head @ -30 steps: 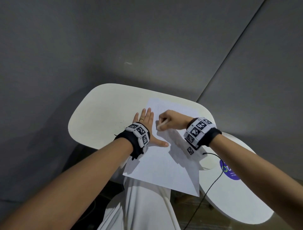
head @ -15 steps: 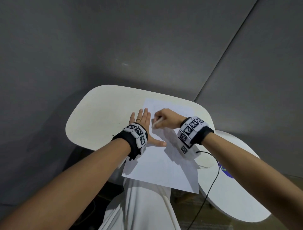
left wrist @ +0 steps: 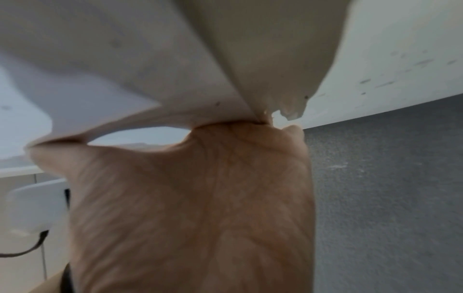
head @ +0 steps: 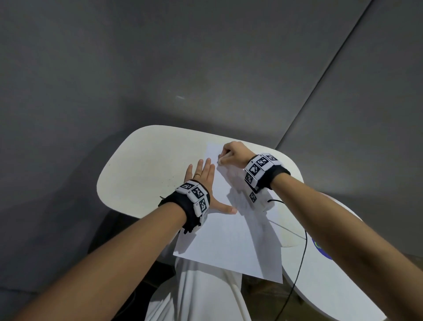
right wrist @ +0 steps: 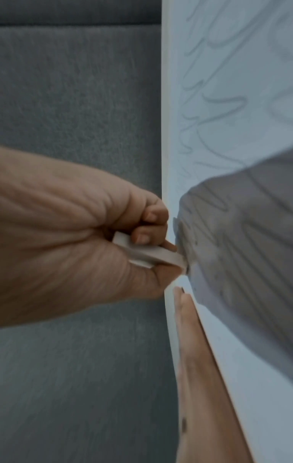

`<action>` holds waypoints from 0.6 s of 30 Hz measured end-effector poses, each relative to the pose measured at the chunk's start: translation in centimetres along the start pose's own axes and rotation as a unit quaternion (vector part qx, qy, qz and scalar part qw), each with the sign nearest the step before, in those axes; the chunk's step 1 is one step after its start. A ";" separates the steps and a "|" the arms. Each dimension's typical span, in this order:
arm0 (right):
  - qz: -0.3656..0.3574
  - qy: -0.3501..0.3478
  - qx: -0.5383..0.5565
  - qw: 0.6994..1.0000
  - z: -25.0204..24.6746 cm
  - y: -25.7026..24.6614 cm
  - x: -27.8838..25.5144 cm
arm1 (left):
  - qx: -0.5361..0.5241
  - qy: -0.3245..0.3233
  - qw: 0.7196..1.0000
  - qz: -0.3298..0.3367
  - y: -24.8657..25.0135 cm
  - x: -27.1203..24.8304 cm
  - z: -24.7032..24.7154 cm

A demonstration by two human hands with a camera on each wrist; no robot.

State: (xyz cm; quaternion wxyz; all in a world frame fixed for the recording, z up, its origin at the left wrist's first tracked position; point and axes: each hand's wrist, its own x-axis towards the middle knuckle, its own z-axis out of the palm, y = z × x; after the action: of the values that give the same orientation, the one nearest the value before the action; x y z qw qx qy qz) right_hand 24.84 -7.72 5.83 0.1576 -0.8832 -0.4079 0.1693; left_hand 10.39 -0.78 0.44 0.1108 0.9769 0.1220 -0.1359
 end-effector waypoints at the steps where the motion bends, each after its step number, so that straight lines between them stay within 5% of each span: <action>1: -0.002 -0.007 -0.007 1.000 0.0 0.1 -0.1 | 0.001 0.001 1.000 0.000 0.0 0.0 0.0; 5: -0.010 -0.104 -0.007 0.995 0.7 0.9 -1.8 | 0.003 0.000 1.000 0.007 0.0 -0.1 0.0; 11: 0.001 0.011 0.029 1.000 0.2 0.7 0.1 | 0.005 -0.005 1.000 -0.002 0.1 -0.1 -0.2; 16: -0.014 -0.128 0.002 0.992 0.0 1.0 -1.3 | 0.012 -0.007 1.000 0.001 0.2 -0.1 -0.4; 18: -0.006 -0.086 0.010 0.996 -0.1 1.2 -0.9 | 0.015 -0.008 1.000 -0.001 0.2 0.0 -0.3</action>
State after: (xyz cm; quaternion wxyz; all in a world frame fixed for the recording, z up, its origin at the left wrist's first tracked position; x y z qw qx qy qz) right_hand 25.18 -9.17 5.56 0.1316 -0.8611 -0.4238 0.2480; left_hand 10.53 -0.87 0.79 0.0974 0.9772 0.1198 -0.1456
